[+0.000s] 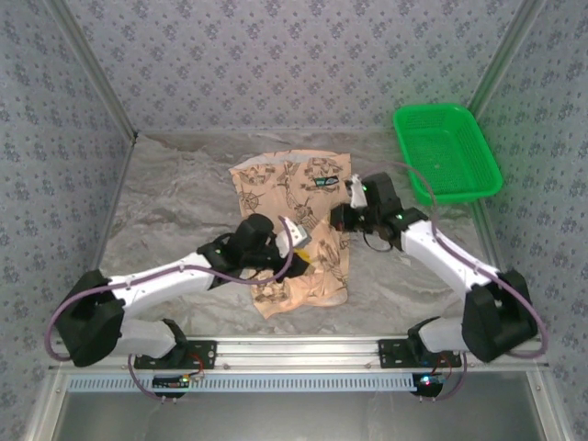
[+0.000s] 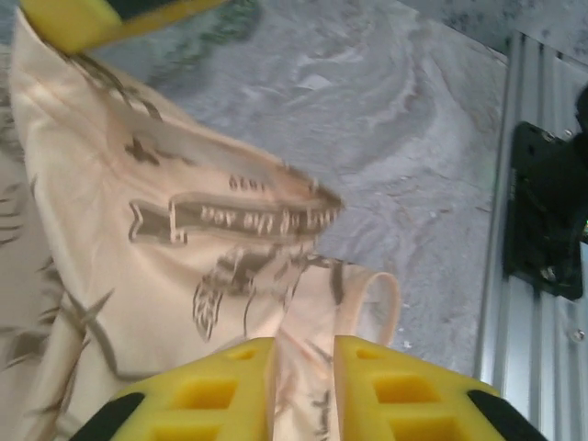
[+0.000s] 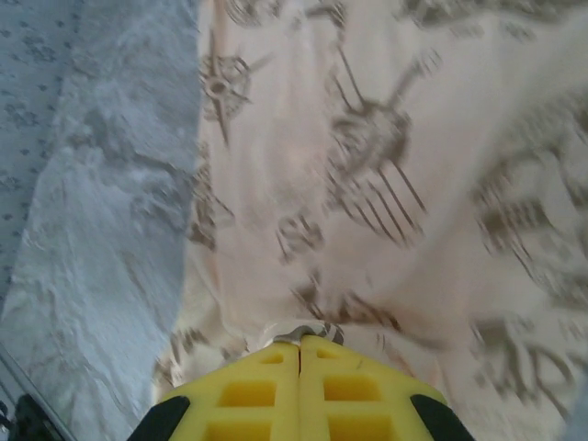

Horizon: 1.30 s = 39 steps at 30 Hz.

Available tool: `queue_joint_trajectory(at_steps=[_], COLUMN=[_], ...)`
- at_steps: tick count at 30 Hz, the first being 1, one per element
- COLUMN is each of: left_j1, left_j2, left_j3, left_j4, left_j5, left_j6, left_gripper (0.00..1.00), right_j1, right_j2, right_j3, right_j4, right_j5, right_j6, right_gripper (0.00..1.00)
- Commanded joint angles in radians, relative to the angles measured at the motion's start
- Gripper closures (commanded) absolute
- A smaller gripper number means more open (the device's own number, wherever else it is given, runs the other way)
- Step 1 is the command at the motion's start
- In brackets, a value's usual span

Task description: Fold the inside-out t-shirt

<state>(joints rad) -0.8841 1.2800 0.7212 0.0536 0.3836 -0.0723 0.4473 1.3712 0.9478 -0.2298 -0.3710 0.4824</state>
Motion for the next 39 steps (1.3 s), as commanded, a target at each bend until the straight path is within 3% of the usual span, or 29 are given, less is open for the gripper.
queue_joint_trajectory(at_steps=[1,3,6,8,10,13,18,21,25,27,32,36,39], left_j1=[0.053,0.087,0.115,0.114,0.113,0.115,0.103,0.063,0.015,-0.038,-0.163,-0.260,-0.305], left_j2=[-0.036,-0.042,-0.031,-0.022,-0.005,0.045,0.189,0.266,0.344,0.365,0.488,0.600,0.666], left_j3=[-0.043,-0.051,-0.048,-0.053,-0.060,-0.032,0.097,0.175,0.250,0.256,0.358,0.451,0.513], left_j4=[-0.039,-0.068,-0.105,-0.100,-0.078,-0.067,-0.086,-0.094,-0.111,-0.125,-0.203,-0.279,-0.322], left_j5=[-0.006,-0.046,-0.051,-0.047,-0.044,-0.028,0.058,0.062,0.114,0.164,0.103,0.017,-0.114], left_j6=[-0.087,-0.138,-0.153,-0.141,-0.127,-0.104,-0.052,0.014,0.072,0.182,0.304,0.390,0.411], left_gripper=[0.66,0.55,0.52,0.52,0.51,0.50,0.48,0.49,0.50,0.52,0.50,0.49,0.48], right_j1=[0.020,-0.010,-0.113,-0.190,-0.231,-0.203,-0.134,-0.101,-0.073,-0.074,-0.168,-0.245,-0.282], right_j2=[0.116,0.144,0.102,0.078,0.031,-0.042,-0.105,-0.151,-0.186,-0.207,-0.294,-0.355,-0.382], right_j3=[0.114,0.123,-0.009,-0.072,-0.122,-0.161,-0.177,-0.215,-0.278,-0.295,-0.322,-0.338,-0.345], right_j4=[-0.028,-0.108,-0.088,-0.097,-0.104,-0.157,-0.335,-0.385,-0.396,-0.424,-0.479,-0.452,-0.446], right_j5=[0.132,0.296,0.410,0.362,0.299,0.194,0.118,0.093,-0.042,-0.044,0.091,0.097,0.090], right_j6=[0.084,0.180,0.261,0.257,0.229,0.124,-0.013,-0.022,0.002,0.004,0.019,0.036,0.030], right_gripper=[0.86,0.85,0.79,0.78,0.69,0.57,0.51,0.51,0.50,0.49,0.45,0.45,0.45])
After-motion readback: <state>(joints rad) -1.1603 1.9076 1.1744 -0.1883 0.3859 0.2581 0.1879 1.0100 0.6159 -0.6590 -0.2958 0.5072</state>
